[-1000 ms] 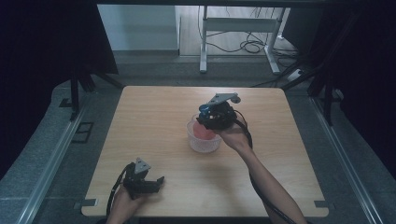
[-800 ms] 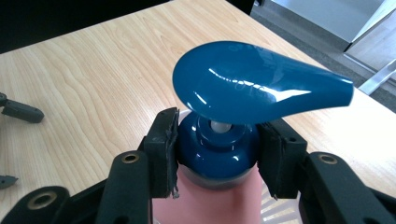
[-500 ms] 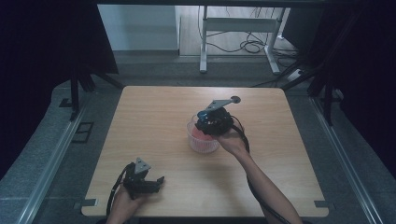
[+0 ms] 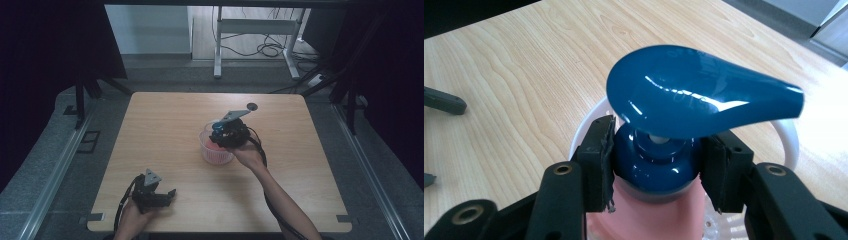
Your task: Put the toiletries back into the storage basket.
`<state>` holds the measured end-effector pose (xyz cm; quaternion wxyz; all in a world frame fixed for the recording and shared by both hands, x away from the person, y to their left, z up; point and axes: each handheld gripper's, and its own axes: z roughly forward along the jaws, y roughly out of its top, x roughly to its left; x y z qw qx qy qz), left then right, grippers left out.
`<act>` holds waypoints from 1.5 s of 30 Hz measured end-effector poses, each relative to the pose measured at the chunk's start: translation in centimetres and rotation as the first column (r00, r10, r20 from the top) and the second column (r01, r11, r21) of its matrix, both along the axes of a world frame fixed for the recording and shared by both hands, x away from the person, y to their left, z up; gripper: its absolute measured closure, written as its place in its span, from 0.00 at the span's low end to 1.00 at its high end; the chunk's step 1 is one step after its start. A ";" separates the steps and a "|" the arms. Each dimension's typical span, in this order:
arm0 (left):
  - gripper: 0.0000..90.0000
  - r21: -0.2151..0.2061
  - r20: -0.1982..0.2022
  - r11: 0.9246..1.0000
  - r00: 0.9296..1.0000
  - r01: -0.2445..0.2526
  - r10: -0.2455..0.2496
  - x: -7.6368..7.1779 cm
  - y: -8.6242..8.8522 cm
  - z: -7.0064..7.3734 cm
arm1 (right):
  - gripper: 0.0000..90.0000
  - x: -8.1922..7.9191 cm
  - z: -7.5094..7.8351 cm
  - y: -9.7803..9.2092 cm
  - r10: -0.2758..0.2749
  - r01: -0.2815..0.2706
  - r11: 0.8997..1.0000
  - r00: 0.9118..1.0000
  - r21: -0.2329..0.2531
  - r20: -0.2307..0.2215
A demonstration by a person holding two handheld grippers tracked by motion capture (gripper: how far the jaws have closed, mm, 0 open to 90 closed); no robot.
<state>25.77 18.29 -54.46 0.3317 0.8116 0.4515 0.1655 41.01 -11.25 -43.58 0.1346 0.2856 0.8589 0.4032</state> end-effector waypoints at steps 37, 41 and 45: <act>0.13 0.001 0.000 1.000 1.000 0.000 0.000 0.0 0.0 0.0 | 0.15 -1.2 1.3 -0.9 0.004 -0.004 1.000 1.000 0.009 -0.029; 0.13 0.000 0.000 1.000 1.000 0.000 0.000 0.0 0.0 0.0 | 0.15 -1.4 1.4 -1.0 0.011 -0.011 1.000 1.000 0.008 -0.029; 0.13 0.001 0.000 1.000 1.000 0.000 0.000 0.0 0.0 0.0 | 0.15 -1.8 1.6 -1.1 0.020 -0.020 1.000 1.000 0.005 -0.024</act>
